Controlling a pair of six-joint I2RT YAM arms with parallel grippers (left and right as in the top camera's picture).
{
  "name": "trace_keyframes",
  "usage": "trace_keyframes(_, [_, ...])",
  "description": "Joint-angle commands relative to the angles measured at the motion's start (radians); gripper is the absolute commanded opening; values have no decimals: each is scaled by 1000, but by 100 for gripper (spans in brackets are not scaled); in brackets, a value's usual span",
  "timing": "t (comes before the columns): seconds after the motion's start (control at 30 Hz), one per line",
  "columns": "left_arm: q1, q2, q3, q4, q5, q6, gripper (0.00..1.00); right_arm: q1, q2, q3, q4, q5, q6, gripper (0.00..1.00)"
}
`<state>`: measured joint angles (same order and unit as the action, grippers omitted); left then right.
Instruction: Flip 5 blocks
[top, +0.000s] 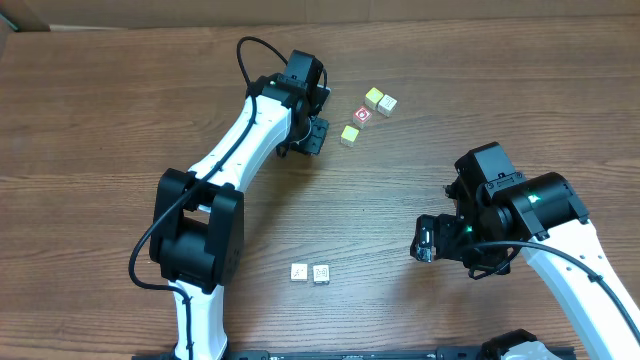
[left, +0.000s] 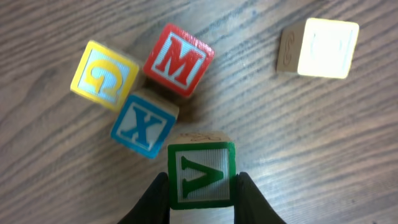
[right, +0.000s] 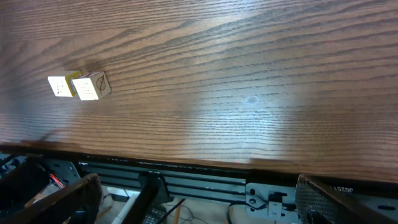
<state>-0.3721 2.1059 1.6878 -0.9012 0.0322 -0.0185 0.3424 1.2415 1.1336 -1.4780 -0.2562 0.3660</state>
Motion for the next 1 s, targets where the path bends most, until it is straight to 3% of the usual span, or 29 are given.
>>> trace_keyframes(0.0, [7,7,55,-58,-6,-34,15,6,-14,29,2,-8,0,100])
trace_keyframes(0.3, [7,-74,86,-232,-7,-171,4,6,-14,29,2,-8,-2,100])
trace_keyframes(0.57, [4,-269,53,-356,-44,-245,5,6,-14,29,-9,-8,-5,100])
trace_keyframes(0.97, [-37,-763,-457,-294,-64,-412,5,6,-14,29,-9,-8,-23,100])
